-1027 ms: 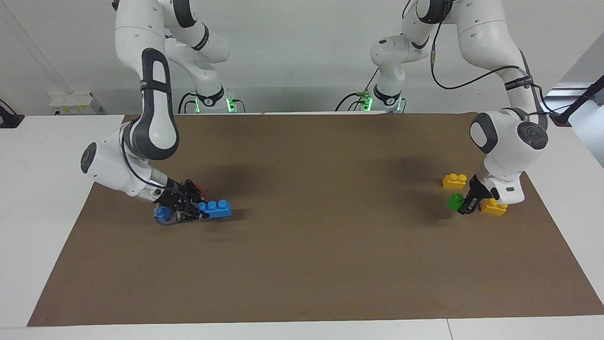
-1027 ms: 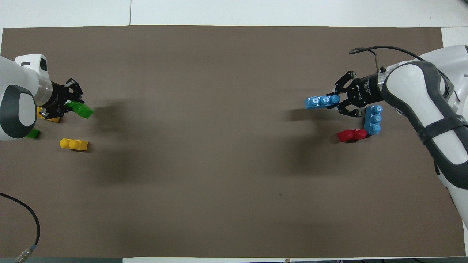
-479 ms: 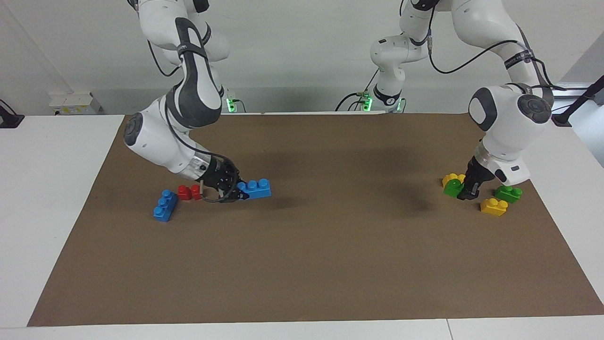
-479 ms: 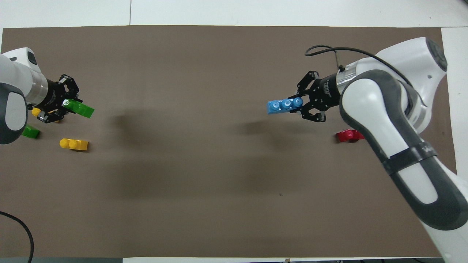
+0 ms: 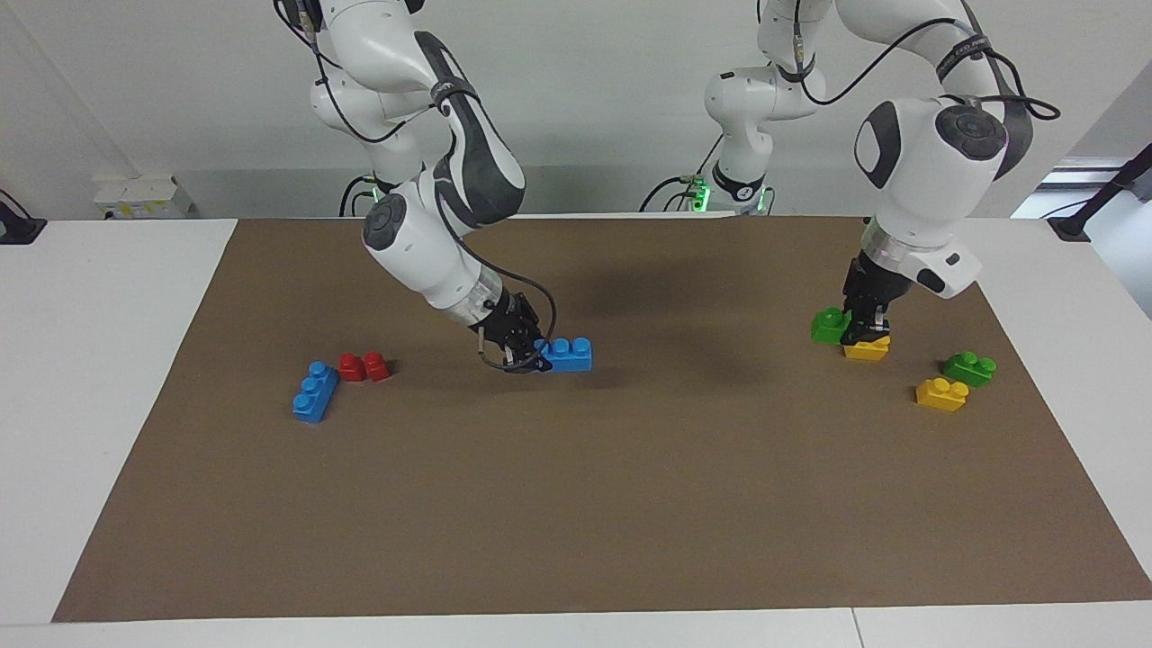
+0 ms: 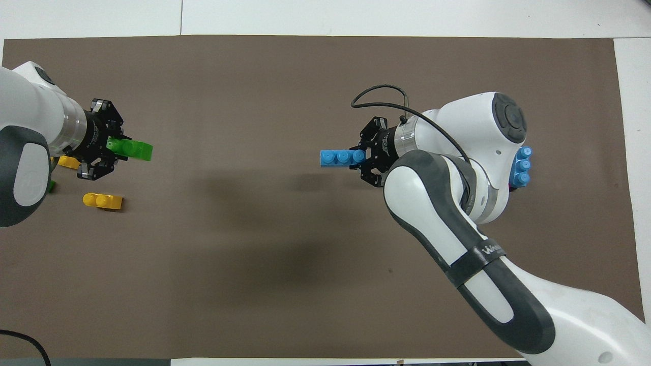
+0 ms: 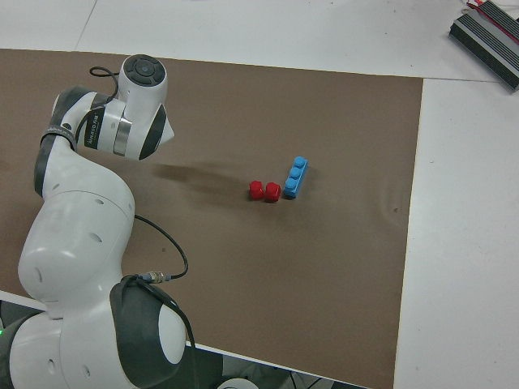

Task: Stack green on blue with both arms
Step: 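Lift the green brick with the left gripper while the right gripper carries the blue brick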

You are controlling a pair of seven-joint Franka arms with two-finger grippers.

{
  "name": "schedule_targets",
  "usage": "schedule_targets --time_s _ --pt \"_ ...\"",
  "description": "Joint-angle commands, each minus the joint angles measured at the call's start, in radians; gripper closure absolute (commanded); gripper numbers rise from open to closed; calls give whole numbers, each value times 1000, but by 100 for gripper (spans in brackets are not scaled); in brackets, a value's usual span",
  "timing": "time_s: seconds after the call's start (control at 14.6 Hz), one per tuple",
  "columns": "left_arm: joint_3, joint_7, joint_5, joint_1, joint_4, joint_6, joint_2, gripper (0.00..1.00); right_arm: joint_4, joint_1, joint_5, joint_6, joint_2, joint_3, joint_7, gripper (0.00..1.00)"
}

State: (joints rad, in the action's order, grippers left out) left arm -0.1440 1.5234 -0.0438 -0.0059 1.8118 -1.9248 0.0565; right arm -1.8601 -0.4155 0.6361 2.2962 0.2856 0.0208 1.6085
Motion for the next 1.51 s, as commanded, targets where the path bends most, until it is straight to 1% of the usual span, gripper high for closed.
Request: schedule_targets --time_s 0.0,0.14,0.27,0.34,0.55,0.68,0.89,1.1,1.3,1.44 --pt "14 124 30 -64 23 30 -47 100 -89 -54 27 115 -29 2 51 100" --pt "14 214 30 -124 26 30 -52 100 -114 -91 71 178 -20 2 63 100" --pt "15 288 30 -176 33 27 -58 100 -151 -118 83 225 -20 2 56 100" --pt "14 320 30 -202 44 23 -63 100 -168 -130 83 241 -17 2 48 100" --pt "15 398 30 -262 87 4 -86 100 -172 -141 102 262 1 -1 36 100" --pt "15 460 30 -304 122 -43 -96 100 -172 -166 129 297 24 -1 -2 100" --pt "15 529 30 -374 184 -115 -96 100 -179 -189 218 327 49 -1 -82 100" --pt "15 601 30 -413 213 -190 -84 100 -189 -212 270 371 64 -1 -131 100" --pt "17 641 30 -460 237 -255 -57 100 -189 -215 280 377 70 -1 -137 100" --pt "17 669 30 -468 254 -286 -50 100 -191 -216 280 379 81 -1 -144 100"
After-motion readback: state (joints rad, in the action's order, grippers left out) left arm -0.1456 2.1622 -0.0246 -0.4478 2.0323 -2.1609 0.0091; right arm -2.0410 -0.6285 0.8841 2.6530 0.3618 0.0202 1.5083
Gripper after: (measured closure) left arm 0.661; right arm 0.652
